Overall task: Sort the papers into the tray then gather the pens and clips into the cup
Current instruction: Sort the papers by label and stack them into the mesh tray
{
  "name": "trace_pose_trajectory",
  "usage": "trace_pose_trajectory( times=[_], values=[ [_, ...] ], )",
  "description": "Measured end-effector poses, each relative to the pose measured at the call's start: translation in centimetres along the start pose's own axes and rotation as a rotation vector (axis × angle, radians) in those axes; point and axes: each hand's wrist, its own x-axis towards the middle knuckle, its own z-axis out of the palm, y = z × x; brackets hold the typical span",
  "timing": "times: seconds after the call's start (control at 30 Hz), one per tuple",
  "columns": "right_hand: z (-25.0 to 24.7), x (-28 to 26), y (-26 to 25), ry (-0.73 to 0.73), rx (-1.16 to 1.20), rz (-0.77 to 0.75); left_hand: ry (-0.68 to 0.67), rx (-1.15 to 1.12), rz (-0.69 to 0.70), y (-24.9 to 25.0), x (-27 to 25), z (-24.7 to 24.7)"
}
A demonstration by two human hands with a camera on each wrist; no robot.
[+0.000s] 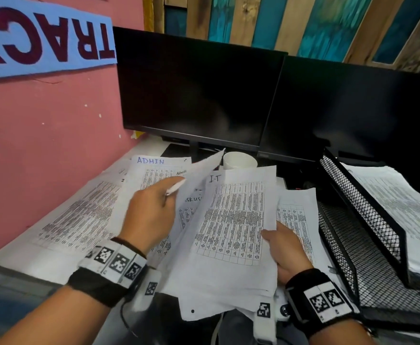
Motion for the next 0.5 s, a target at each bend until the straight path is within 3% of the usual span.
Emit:
trace_pose_trajectory(
  times=[0.17,0.27,0.37,0.5],
  values=[
    [0.6,0.1,0.3,0.018,0.15,-0.017,-0.397,0.048,0.149,1.6,-1.9,4.1],
    [0.9,-0.1,0.2,-0.068,0.277,-0.008,-0.614,0.087,0.223,2.5,-3.1,5.7],
    [0.9,0.0,0.5,-0.205,0.183,-0.048,-0.749,0.116,0.268,2.4,-4.1,6.6],
    [-0.4,0.5,0.3,-0.124,0.084,-0.103,-0.856,0.021,0.148,1.8,-3.6,5.8]
  ],
)
